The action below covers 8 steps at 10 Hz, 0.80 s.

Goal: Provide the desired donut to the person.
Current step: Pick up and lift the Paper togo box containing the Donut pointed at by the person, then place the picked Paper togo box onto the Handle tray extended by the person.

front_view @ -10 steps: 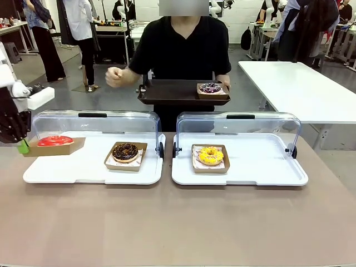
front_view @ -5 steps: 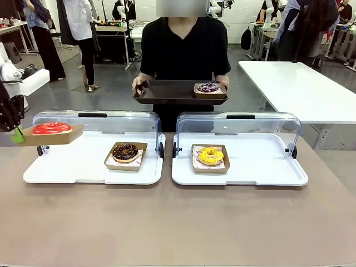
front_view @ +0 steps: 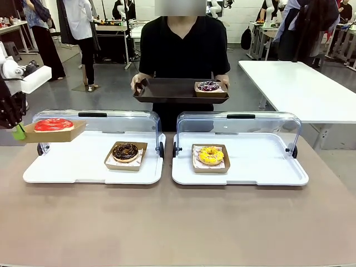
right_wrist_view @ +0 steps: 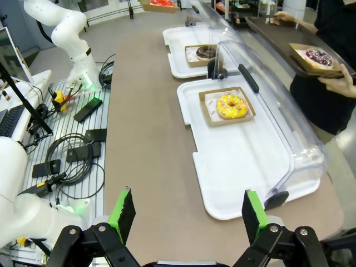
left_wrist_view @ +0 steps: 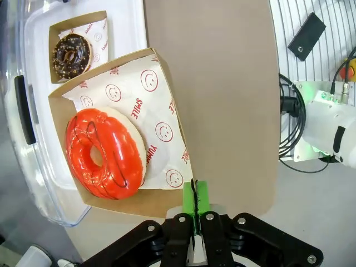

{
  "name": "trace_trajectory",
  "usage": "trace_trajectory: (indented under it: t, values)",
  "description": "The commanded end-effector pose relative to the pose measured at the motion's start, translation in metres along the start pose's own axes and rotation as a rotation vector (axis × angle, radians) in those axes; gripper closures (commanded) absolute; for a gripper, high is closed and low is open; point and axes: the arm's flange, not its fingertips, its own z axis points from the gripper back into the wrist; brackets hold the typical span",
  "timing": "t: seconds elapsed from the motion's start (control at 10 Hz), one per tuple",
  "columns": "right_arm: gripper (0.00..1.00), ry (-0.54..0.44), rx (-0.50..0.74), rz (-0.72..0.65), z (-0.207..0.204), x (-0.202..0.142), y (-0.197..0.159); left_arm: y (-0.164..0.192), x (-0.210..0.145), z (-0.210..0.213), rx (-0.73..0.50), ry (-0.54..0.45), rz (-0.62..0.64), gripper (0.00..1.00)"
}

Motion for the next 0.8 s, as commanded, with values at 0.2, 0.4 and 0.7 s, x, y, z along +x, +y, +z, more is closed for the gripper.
trace_trajectory:
  t: [0.2, 0.4, 0.7]
  values:
    - [0.0, 0.001, 0.01, 0.011, 0.0001, -0.0006, 0.001, -0.0013, -0.0021, 0.0017, 0.001, 0.006, 0.008, 1.0]
    - [0.0, 0.001, 0.01, 0.011, 0.0001, -0.0006, 0.001, -0.0013, -0.0021, 0.0017, 0.001, 0.006, 0.008, 1.0]
    - [0.0, 0.001, 0.01, 0.011, 0.0001, -0.0006, 0.001, -0.0013, -0.0021, 0.0017, 0.001, 0.006, 0.008, 1.0]
